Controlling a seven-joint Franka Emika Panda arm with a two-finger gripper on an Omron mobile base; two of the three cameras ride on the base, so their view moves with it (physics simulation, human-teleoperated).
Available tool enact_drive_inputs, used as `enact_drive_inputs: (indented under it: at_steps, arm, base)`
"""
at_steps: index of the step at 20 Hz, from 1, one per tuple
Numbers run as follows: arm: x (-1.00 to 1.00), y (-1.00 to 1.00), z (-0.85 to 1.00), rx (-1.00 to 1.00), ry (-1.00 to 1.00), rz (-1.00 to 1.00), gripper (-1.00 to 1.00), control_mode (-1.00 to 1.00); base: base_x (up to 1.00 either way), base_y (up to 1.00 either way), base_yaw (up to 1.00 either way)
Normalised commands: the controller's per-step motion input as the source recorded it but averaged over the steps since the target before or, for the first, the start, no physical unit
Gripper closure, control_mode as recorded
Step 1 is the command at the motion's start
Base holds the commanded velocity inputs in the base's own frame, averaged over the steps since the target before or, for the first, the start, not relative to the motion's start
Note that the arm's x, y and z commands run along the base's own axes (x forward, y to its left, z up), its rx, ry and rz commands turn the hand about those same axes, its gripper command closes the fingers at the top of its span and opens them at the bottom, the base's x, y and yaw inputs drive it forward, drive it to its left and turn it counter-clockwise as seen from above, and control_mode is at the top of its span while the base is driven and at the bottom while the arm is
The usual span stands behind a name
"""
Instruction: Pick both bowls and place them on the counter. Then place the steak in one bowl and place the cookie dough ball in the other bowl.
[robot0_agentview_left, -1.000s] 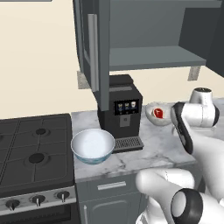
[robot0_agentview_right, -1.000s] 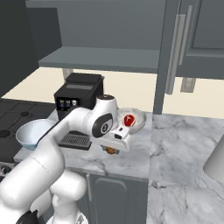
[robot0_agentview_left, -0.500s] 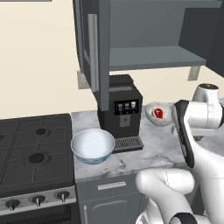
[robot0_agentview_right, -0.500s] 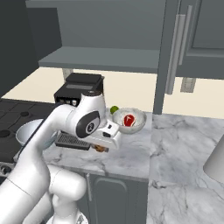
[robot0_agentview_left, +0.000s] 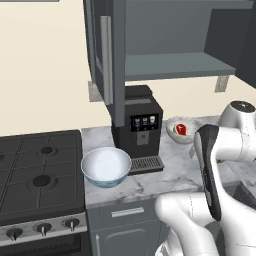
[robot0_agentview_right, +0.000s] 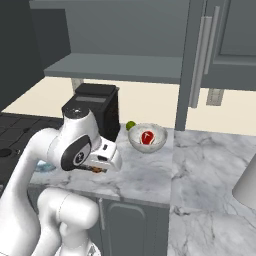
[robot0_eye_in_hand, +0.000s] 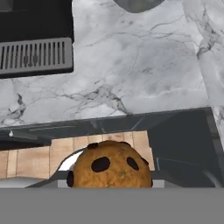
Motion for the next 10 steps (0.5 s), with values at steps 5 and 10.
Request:
enact_drive_inputs:
  at_steps: [5, 10]
  arm:
    - [-0.19, 0.41, 0.32, 0.0, -0.1, 0.03, 1.0, -1.0]
    - [-0.14, 0.43, 0.22, 0.0, -0.07, 0.05, 1.0, -1.0]
  base:
    - [0.0, 0.0, 0.0]
    - [0.0, 0.0, 0.0]
